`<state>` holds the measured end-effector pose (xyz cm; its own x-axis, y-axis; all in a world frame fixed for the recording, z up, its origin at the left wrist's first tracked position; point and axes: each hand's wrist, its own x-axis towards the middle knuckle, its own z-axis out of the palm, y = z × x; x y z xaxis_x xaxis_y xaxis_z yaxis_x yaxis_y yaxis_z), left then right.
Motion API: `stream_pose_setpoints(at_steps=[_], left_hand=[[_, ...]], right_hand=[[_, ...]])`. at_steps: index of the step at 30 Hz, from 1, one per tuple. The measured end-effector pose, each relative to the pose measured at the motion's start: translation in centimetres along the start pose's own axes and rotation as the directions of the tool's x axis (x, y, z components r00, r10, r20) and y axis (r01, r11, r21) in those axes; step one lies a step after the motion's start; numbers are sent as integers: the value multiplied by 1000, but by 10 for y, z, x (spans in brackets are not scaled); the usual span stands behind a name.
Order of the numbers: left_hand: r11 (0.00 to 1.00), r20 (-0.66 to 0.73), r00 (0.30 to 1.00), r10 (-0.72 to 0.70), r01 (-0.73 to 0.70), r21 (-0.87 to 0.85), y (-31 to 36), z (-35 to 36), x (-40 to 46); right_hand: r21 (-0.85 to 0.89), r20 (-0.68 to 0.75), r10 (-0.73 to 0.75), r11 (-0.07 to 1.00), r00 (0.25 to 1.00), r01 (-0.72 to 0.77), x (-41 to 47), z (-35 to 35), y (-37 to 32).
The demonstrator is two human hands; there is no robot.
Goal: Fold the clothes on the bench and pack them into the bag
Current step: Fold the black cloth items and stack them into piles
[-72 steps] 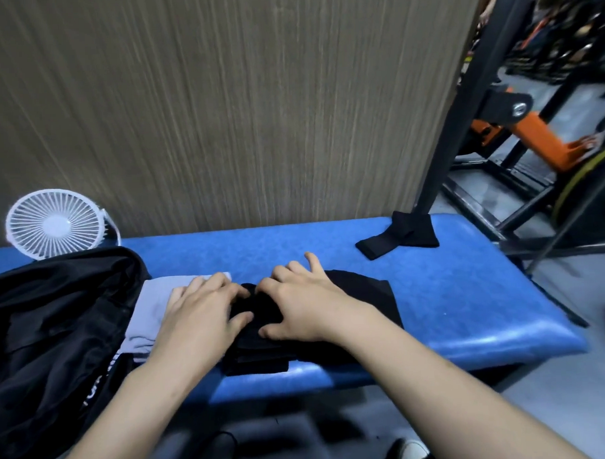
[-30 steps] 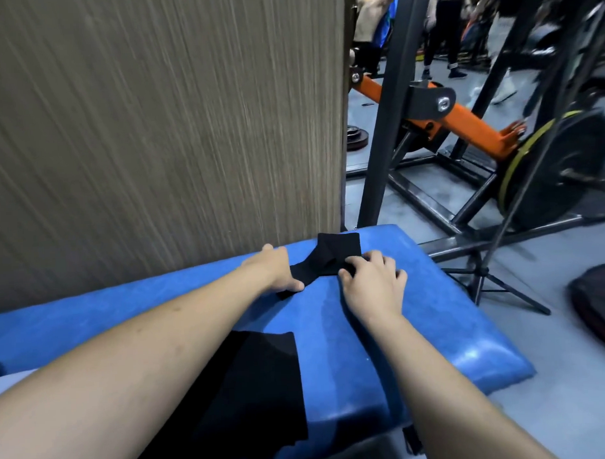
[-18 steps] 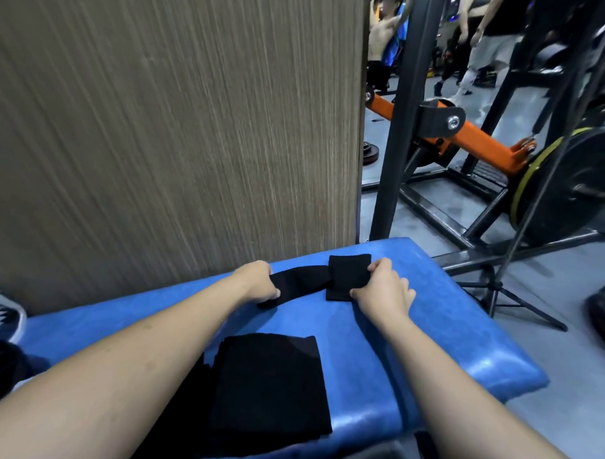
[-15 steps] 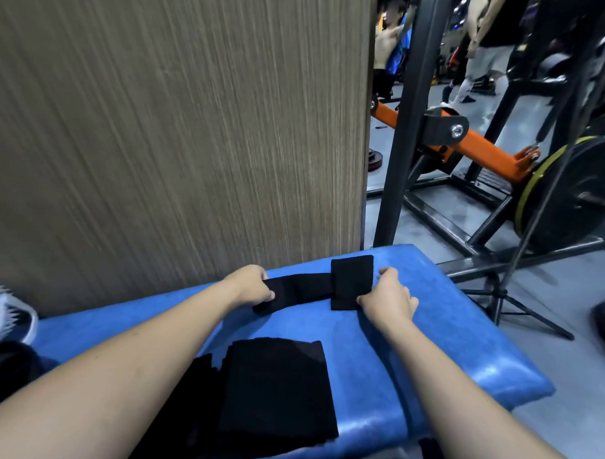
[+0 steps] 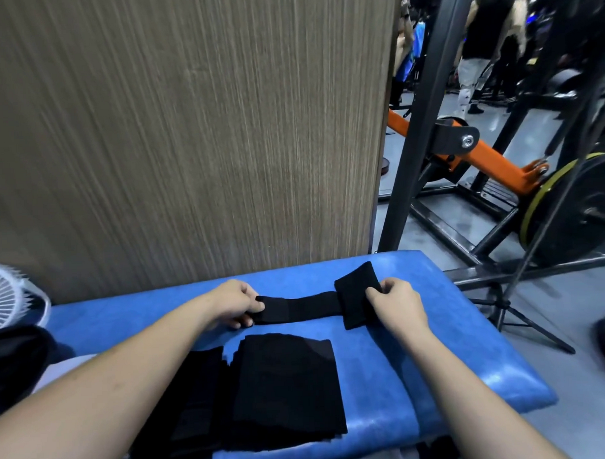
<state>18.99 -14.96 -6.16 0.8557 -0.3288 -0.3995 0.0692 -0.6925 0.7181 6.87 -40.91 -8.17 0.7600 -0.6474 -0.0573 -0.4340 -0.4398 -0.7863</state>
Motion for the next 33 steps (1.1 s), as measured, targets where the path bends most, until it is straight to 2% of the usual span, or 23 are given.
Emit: stream_pose_setpoints(at_steps=[3, 7, 11, 13, 16, 18, 21, 23, 26, 29, 31, 33], left_hand=[[1000, 6, 1000, 0, 0, -17, 0, -2, -2], [999, -5, 1000, 25, -25, -33, -5, -3, -2], [997, -20, 999, 48, -50, -57, -8, -3, -5], [997, -19, 999, 49, -50, -65, -8, -4, -6], [996, -10, 999, 46, -46, -79, -8, -6, -7], [995, -1, 999, 47, -47, -91, -9, -6, -7], [992, 8, 999, 52, -51, -115, -11, -7, -7], [991, 10, 998, 55, -53, -119, -12, -7, -7], [991, 8, 998, 63, -61, -120, -13, -8, -9], [986, 20, 997, 78, -74, -152, -13, -8, -9], [981, 30, 996, 81, -74, -182, -12, -9, -10], [974, 34, 996, 87, -78, -211, -13, -11, -11]], right_hand=[[35, 7, -94, 995, 996, 93, -7, 5, -15], [57, 107, -235, 972, 966, 230, -21, 19, -36], [-206, 285, -304, 907, 909, 368, -26, 42, -41], [-262, 325, -316, 875, 891, 406, -22, 49, -36], [-198, 207, -318, 912, 925, 358, -16, 47, -31], [-299, 88, -302, 901, 949, 315, -14, 45, -29], [-483, 108, -226, 840, 968, 249, -18, 47, -30], [-512, 126, -200, 826, 972, 236, -20, 50, -32], [-413, 152, -141, 890, 978, 192, -18, 52, -36], [-90, 172, -116, 987, 978, 133, -15, 52, -37], [133, 152, -157, 982, 976, 137, -16, 53, -41], [246, 149, -243, 948, 959, 202, -20, 55, -49]])
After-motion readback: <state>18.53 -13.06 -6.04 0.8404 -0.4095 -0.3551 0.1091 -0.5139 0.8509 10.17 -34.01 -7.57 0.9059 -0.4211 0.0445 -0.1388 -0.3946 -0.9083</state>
